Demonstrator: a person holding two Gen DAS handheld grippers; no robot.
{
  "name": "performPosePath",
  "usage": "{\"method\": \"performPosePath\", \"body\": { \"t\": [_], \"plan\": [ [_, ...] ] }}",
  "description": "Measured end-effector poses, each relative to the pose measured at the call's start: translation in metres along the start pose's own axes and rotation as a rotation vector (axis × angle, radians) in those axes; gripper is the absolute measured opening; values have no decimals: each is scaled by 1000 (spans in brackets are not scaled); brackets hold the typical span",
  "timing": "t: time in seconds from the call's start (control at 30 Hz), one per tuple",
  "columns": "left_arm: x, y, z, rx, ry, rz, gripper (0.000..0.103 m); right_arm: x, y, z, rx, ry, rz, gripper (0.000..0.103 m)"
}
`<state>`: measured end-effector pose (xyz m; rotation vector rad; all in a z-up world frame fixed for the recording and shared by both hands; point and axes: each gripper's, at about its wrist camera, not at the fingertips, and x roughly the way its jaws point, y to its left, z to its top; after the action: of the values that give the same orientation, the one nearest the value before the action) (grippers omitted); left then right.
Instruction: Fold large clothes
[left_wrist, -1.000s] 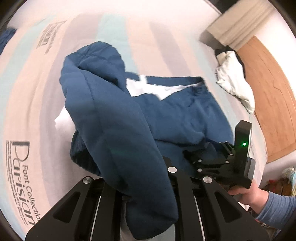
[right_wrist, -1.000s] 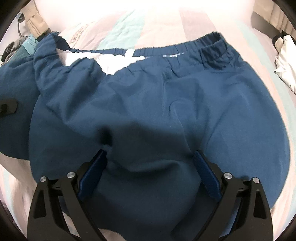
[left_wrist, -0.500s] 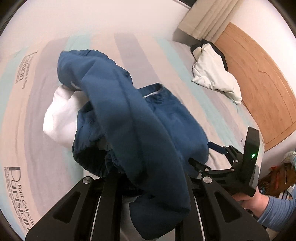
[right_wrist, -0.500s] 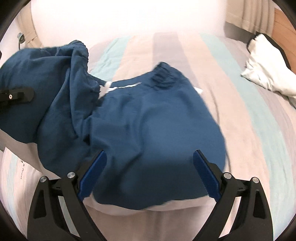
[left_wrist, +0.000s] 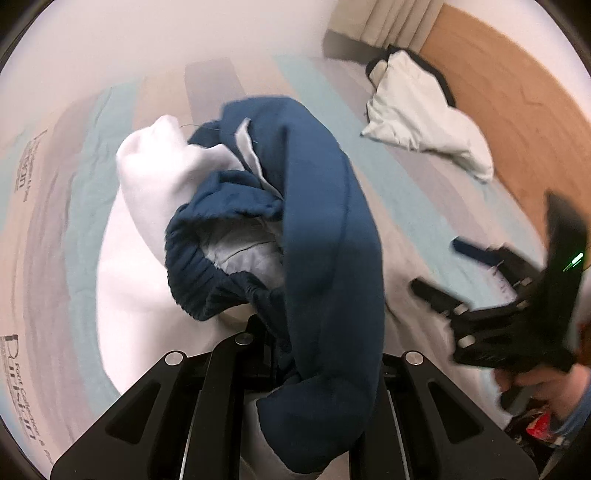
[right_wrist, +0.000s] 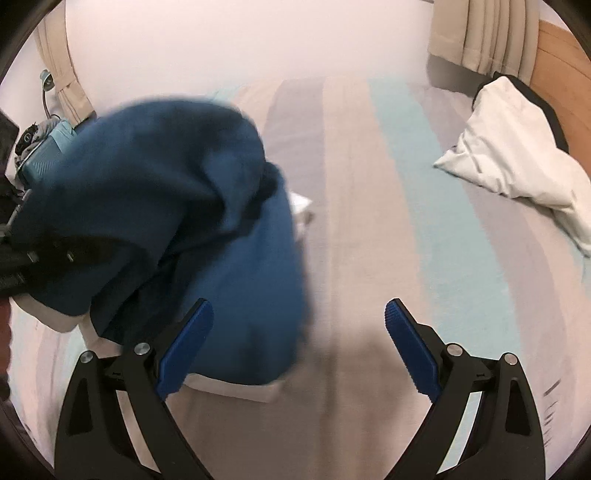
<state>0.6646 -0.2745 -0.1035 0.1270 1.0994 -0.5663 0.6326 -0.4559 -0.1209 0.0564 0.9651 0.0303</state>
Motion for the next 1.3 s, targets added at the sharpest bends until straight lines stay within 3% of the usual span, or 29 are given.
{"method": "performPosePath", "body": {
  "t": [0.27, 0.47, 0.9, 1.03, 1.3],
  "plan": [
    [54, -61, 0, 36, 12, 156, 9, -1, -65, -10, 16, 22, -33, 90],
    [102, -96, -2, 59, 53, 209, 9, 8, -102, -23, 47, 48, -30, 90],
    [176, -108, -13, 100, 106, 366, 10, 33, -141, -24, 87, 87, -17, 90],
    [182, -110, -15, 115, 109, 390, 11, 33, -145, -30, 99, 97, -18, 90],
    [148, -111, -3, 69, 74, 351, 16, 24, -147, -35, 115, 99, -29, 90]
  ]
}}
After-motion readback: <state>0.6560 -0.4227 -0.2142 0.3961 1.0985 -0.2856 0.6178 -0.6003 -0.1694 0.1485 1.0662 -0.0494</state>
